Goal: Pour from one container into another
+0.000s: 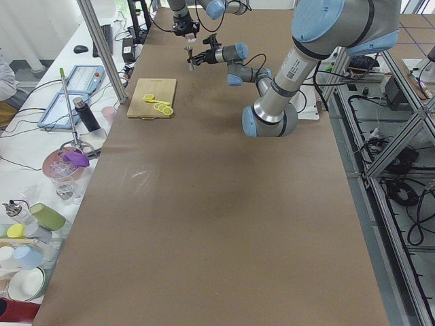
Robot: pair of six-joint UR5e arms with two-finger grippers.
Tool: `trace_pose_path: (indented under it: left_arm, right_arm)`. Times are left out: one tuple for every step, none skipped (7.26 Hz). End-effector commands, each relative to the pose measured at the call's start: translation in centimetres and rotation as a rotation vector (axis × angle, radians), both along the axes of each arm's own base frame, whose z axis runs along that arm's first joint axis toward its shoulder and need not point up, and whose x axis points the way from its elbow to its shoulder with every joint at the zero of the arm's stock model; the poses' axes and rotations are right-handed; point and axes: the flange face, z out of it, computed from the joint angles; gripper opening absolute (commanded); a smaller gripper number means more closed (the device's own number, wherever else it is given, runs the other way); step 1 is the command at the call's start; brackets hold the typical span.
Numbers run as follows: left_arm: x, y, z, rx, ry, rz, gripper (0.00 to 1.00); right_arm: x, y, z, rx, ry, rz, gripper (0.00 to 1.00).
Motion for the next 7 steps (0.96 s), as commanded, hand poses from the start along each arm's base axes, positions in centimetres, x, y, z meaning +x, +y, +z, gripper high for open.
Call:
trace_pose_path:
  left_arm:
    - [0.0, 0.0, 0.0, 0.000, 0.001, -0.001, 0.00]
    - [0.0, 0.0, 0.1, 0.000, -0.002, -0.001, 0.00]
    - [0.0, 0.0, 0.1, 0.000, -0.002, -0.001, 0.00]
    - [-0.1, -0.1, 0.1, 0.000, 0.000, -0.002, 0.00]
    - [-0.1, -0.1, 0.1, 0.001, 0.000, -0.002, 0.00]
    - [-0.1, -0.1, 0.1, 0.000, -0.002, -0.002, 0.00]
    - [-0.1, -0.1, 0.1, 0.000, -0.002, -0.002, 0.00]
  right_arm:
    - [-1.0, 0.2, -0.3, 0.016, 0.046, -0.013, 0.00]
    - [-1.8, 0.0, -0.2, 0.018, 0.073, -0.020, 0.00]
    - [-2.3, -0.3, -0.4, 0.020, 0.093, -0.025, 0.00]
    - [-2.6, -0.6, -0.5, 0.021, 0.109, -0.026, 0.00]
    - [-2.9, -1.0, -0.7, 0.020, 0.124, -0.027, 0.00]
    - [-3.0, -1.4, -0.9, 0.027, 0.138, -0.039, 0.00]
    - [-3.2, -1.7, -1.2, 0.033, 0.152, -0.054, 0.00]
